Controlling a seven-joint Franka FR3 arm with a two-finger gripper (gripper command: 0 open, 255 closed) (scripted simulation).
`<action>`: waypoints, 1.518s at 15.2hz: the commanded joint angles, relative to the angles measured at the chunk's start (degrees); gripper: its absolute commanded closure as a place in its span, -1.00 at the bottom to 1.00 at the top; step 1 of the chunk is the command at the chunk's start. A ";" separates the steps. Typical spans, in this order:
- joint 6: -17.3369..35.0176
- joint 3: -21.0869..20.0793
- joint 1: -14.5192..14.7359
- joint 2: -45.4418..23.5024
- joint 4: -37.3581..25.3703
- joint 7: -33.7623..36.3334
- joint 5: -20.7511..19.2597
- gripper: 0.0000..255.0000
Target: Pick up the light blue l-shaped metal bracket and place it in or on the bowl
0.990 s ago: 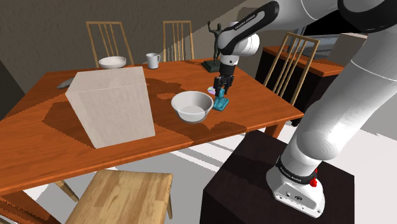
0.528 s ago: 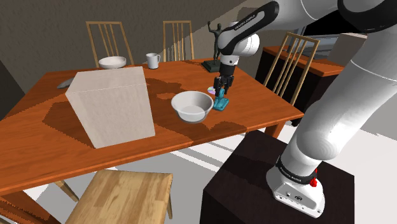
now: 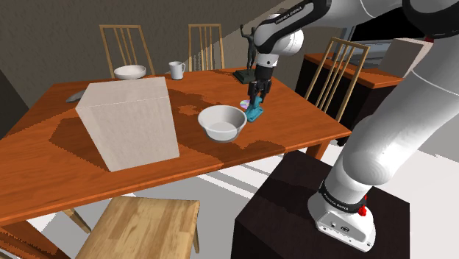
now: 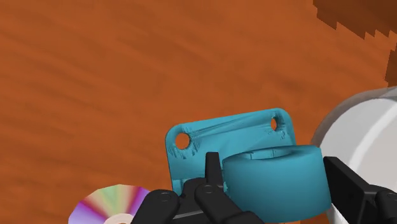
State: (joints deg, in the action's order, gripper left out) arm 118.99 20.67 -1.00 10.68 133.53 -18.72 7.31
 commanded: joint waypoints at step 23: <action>-16.70 -2.96 1.07 4.77 -12.86 6.67 -1.39 1.00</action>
State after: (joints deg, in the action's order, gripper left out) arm 102.57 18.46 -0.45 15.64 121.29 -13.23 5.58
